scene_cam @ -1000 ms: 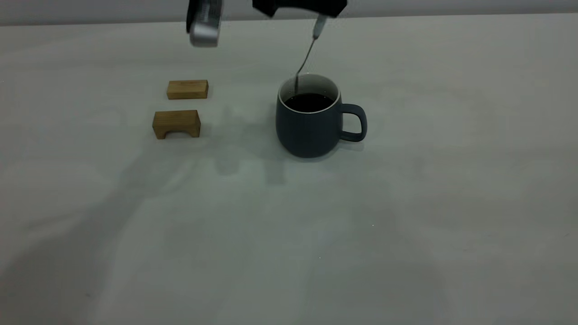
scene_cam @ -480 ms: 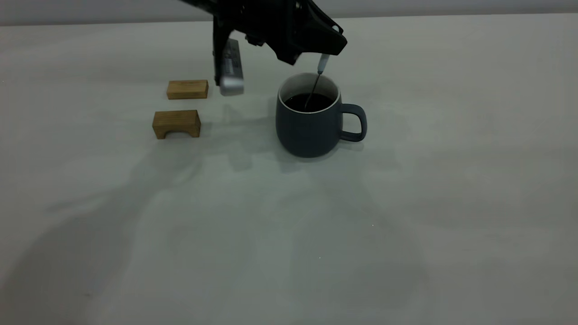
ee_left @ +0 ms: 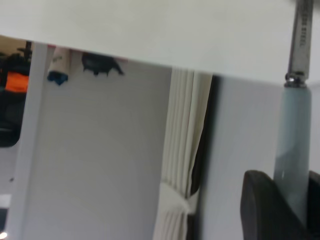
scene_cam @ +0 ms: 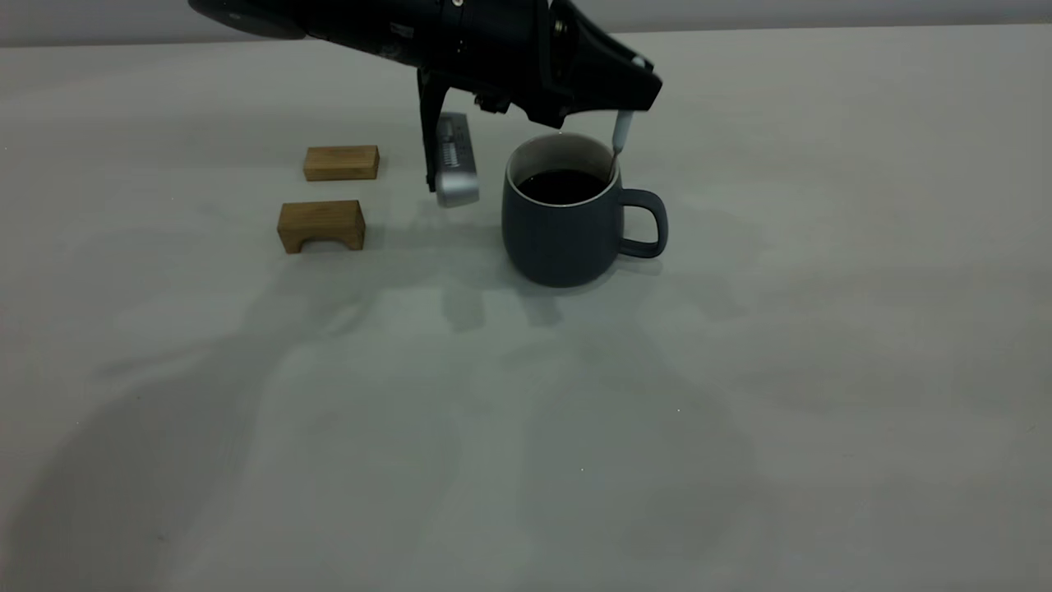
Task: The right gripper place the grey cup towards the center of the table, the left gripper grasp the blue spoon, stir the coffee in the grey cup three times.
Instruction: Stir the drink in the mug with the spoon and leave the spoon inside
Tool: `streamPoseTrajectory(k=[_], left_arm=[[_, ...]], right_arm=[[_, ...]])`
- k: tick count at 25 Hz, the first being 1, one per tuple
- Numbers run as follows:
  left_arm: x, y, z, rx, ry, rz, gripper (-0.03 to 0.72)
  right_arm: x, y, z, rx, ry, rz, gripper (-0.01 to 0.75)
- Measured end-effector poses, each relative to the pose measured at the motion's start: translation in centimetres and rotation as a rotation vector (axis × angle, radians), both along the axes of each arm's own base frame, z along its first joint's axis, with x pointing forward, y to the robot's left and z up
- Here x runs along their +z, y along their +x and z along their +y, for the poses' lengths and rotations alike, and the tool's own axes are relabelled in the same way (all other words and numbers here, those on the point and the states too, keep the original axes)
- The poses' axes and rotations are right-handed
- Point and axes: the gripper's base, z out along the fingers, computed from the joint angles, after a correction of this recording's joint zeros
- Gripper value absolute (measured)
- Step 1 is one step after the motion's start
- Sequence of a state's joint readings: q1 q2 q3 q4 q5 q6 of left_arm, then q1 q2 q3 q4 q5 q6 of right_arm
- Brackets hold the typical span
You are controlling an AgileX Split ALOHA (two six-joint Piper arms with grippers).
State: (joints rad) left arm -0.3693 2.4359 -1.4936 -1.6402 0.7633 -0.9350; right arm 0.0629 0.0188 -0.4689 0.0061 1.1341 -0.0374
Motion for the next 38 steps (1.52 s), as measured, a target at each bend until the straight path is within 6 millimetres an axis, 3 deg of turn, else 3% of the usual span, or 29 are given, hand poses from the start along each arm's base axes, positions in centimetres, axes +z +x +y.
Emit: streamPoseTrajectory(k=[7,15,21,28,33,38], left_arm=[[-0.6,0.6,0.6,0.07,0.081,0.003,0.176],[0.5,1.9,0.5,0.03,0.077,-0.203,0.176],[1.3,1.0,-0.1,-0.013,-0.056,-0.073,0.176],[0.5,0.9,1.7,-0.011,0.03,0.083,0.176],[0.5,2.1,3.6,-0.003,0.045,-0.049,0.176],[1.1,2.4,3.3,-0.009,-0.02,-0.164,0.176]], right_arm=[[0.0,0.0,0.0,0.0,0.0,0.0,0.237],[0.0,0.0,0.0,0.0,0.0,0.0,0.237],[0.0,0.0,0.0,0.0,0.0,0.0,0.237],[0.0,0.0,0.0,0.0,0.0,0.0,0.237],[0.0,0.0,0.0,0.0,0.0,0.0,0.237],[0.0,0.0,0.0,0.0,0.0,0.0,0.237]])
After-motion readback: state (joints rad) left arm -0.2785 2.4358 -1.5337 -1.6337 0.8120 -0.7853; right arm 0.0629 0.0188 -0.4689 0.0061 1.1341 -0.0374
